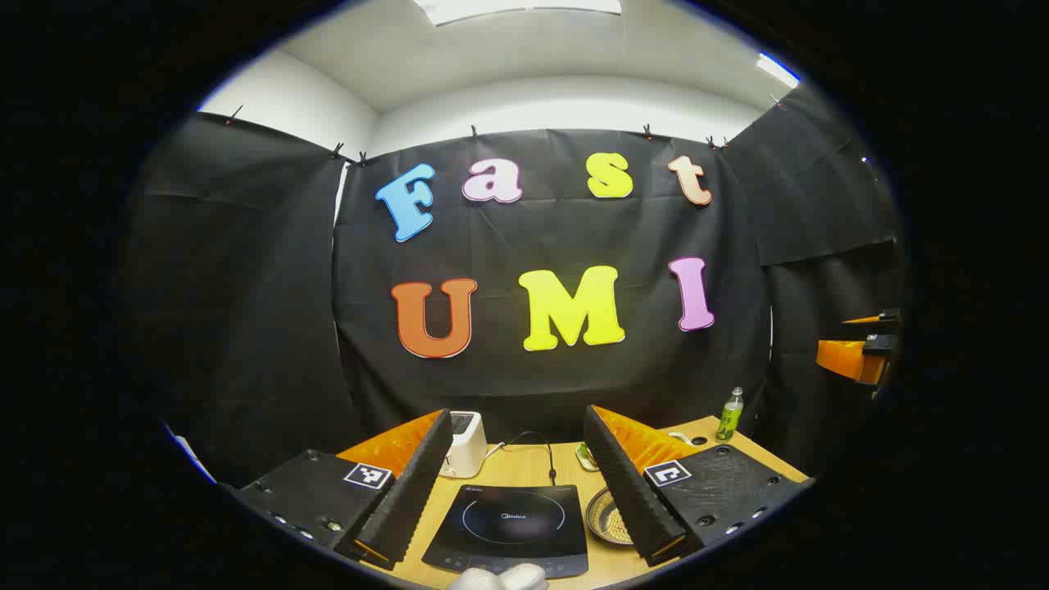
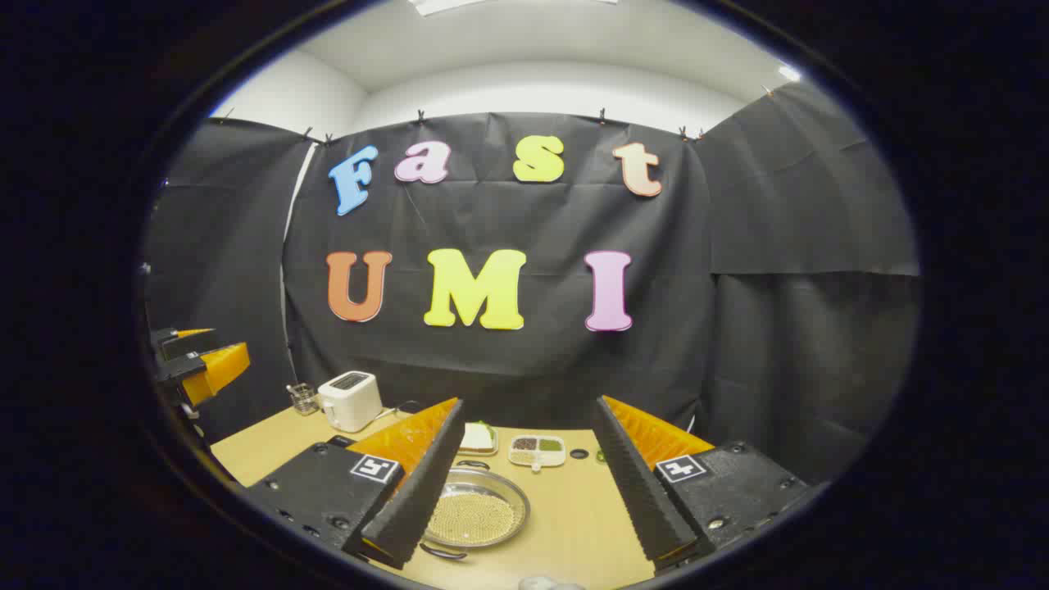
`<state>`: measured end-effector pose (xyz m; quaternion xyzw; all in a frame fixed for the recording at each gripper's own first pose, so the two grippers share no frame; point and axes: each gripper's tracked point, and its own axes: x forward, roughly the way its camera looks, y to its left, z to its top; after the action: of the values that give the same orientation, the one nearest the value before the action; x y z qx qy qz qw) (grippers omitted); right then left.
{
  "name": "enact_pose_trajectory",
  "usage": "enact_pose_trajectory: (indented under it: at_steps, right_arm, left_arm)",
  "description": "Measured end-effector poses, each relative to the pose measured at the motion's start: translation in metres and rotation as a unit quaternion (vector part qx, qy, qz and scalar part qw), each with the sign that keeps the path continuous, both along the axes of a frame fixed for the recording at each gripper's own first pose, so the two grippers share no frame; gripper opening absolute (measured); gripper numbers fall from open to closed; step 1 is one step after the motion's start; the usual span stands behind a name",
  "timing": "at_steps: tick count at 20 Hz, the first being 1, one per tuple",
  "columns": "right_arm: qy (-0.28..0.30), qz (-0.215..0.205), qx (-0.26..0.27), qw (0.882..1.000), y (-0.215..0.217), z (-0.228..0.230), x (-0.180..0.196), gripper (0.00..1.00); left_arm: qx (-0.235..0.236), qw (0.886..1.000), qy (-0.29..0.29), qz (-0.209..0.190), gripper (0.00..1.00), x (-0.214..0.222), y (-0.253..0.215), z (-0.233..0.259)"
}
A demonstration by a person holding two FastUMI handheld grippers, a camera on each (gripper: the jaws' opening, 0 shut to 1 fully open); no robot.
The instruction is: First push the handle of the pot to place it horizontally, then grasp the pot with both hands and set it on the induction cooktop.
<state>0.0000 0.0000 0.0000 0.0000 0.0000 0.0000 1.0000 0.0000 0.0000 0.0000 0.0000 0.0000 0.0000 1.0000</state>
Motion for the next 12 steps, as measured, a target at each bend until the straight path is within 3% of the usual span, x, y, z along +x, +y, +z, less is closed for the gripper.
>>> enact_pose_trajectory:
  at_steps: [12]
  right_arm:
    - [0.009, 0.009, -0.010, 1.000, 0.022, -0.007, -0.002, 0.97]
  left_arm:
    - [0.001, 1.000, 0.003, -0.003, 0.96, -0.007, 0.012, -0.006]
